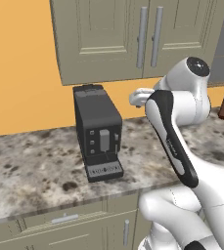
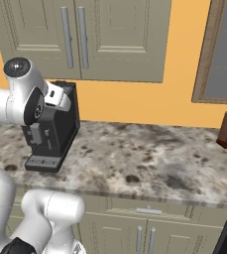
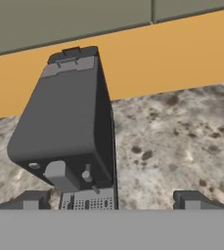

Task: Close all open cabinet doors.

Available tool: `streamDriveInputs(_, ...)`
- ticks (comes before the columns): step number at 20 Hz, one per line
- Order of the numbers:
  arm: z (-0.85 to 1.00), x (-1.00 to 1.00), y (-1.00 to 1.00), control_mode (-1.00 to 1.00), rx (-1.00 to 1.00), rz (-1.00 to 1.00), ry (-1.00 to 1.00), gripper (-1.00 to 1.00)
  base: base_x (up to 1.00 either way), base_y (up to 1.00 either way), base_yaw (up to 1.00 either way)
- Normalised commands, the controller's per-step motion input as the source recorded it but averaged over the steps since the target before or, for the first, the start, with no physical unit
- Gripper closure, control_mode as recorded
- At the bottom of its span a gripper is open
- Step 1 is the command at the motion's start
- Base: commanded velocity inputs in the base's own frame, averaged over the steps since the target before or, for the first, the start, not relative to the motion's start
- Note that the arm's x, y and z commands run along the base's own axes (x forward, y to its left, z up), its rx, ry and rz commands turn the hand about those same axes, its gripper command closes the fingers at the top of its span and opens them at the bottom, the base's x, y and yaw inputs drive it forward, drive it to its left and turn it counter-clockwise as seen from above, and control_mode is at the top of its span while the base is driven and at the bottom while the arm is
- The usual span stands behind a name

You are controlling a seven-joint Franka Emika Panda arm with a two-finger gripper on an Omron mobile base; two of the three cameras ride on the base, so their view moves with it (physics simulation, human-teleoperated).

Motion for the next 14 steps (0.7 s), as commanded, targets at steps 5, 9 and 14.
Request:
streamDriveInputs(5,0.00,0.00,0.00,1.00,0.00,0.00,0.00,-1.00,-0.42,-0.04,0.00)
streamDriveInputs(9,0.00,0.00,0.00,1.00,0.00,0.00,0.00,-1.00,-0.44,-0.06,0.11)
streamDriveInputs(14,0.00,0.00,0.00,1.00,0.00,0.00,0.00,-1.00,-0.30,-0.01,0.44)
